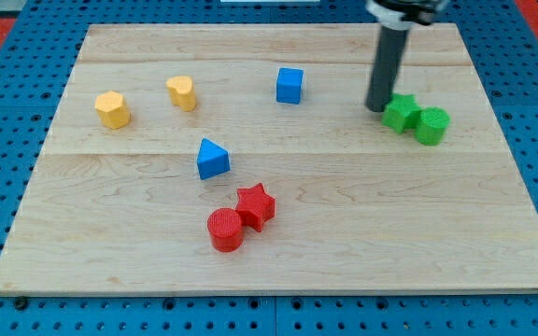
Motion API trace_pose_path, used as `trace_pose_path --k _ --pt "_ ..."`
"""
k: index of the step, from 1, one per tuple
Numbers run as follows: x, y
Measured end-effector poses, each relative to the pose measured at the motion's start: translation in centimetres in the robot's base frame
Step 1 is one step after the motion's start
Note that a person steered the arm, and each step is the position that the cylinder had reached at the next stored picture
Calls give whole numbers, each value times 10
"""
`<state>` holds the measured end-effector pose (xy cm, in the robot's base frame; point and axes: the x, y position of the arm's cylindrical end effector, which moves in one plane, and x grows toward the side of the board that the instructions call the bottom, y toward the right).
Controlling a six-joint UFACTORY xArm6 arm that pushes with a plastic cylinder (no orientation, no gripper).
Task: Slide the green star and green circle down and left
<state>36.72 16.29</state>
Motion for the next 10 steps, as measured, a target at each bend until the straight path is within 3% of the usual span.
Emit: trace_pose_path --k 1,3,4,5,7,8,9,10 --pt "0 30" --pt "0 28" --pt "-25 33" --pt "-18 61" --pt "66 31" --pt "45 21" --pt "39 78" --pt "68 138"
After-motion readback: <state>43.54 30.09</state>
